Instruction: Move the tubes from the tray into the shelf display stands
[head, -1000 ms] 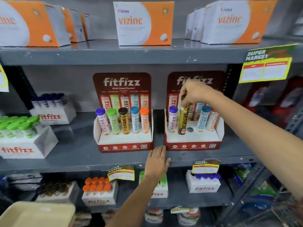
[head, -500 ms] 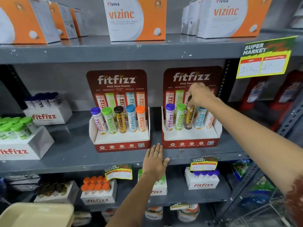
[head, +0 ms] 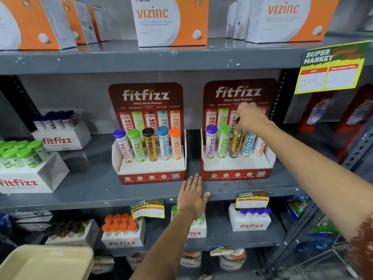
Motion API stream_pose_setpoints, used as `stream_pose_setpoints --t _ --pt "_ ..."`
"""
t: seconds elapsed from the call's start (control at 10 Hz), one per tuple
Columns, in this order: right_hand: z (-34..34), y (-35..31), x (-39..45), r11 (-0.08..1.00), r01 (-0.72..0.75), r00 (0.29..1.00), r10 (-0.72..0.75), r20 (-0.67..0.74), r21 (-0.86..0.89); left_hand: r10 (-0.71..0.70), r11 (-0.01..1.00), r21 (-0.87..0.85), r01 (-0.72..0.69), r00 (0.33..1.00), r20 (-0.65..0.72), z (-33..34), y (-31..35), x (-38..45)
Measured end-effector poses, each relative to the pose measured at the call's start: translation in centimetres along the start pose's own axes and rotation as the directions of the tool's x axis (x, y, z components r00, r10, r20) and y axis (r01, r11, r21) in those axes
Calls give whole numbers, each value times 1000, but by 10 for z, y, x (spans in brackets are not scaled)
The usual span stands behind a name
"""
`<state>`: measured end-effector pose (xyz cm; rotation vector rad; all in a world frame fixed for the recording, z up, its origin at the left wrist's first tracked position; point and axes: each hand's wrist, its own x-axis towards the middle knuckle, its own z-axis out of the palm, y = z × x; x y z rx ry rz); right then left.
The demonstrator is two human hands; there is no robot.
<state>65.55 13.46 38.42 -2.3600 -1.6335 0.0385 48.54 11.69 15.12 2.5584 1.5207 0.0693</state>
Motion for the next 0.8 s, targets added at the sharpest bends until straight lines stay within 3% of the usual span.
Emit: stream_pose_setpoints --t 0.5,0.7,0.8 --pt "35 9 -3 993 89 995 -93 -46 -75 -10 1000 -6 10 1000 11 -1 1 0" --pt "37 -4 -26 971 153 962 -189 -197 -184 7 999 -37 -5 998 67 -11 0 -2" --pt "46 -10 -40 963 237 912 -266 -311 -130 5 994 -112 -7 1000 -24 -17 -2 -9"
